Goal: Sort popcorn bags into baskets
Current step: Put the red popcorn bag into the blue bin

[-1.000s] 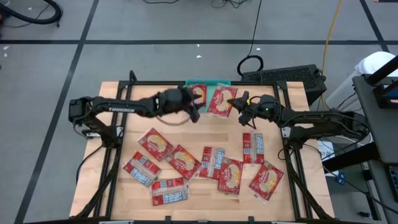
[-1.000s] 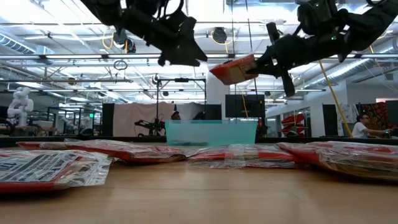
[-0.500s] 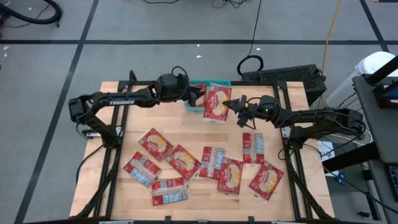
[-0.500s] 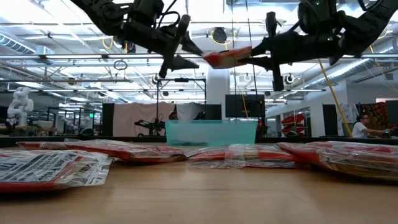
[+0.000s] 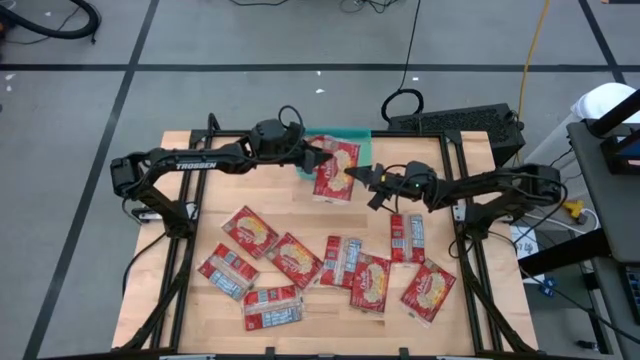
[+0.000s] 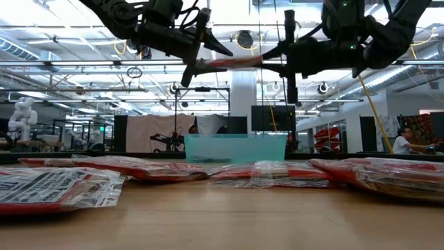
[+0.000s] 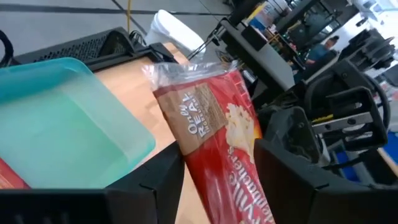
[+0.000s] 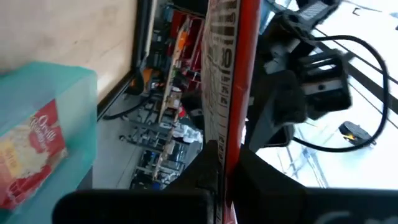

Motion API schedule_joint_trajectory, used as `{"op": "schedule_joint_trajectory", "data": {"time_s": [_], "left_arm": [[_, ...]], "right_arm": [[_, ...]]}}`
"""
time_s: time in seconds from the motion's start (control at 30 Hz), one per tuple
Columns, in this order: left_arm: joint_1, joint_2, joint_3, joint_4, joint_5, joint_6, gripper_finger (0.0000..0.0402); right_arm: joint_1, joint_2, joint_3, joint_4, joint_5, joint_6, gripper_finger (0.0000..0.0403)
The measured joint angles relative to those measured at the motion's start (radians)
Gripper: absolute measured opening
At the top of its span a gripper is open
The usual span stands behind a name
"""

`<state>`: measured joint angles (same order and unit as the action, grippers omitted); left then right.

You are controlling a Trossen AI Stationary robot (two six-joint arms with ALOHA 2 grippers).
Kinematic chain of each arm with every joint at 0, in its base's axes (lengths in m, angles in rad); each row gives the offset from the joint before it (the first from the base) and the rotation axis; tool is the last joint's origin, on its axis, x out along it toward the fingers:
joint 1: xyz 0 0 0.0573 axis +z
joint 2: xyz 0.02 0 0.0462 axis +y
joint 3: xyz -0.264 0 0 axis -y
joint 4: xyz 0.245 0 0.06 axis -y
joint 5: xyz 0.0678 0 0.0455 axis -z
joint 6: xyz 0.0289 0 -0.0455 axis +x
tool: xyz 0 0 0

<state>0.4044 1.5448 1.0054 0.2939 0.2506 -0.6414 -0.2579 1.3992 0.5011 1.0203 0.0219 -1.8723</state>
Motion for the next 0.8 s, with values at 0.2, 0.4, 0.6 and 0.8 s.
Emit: {"op": "schedule_joint_trajectory", "data": {"time_s": [0.2,0.4,0.6,0.8], "left_arm": [[0.002,0.000,0.000,-0.007,-0.002,0.019,0.0107],[0.030,0.000,0.000,-0.009,0.026,0.128,0.0018],[0.105,0.000,0.000,0.016,0.042,0.161,0.0020],[0.190,-0.001,0.000,0.137,0.072,0.159,0.0017]], "right_arm": [[-0.004,0.024,0.012,0.003,0.002,0.053,0.0011],[-0.004,0.024,0.012,-0.001,0.012,0.247,0.0033],[0.008,0.024,0.005,-0.038,0.077,0.550,0.0082],[0.044,0.023,-0.011,-0.025,0.060,1.013,0.0117]]}}
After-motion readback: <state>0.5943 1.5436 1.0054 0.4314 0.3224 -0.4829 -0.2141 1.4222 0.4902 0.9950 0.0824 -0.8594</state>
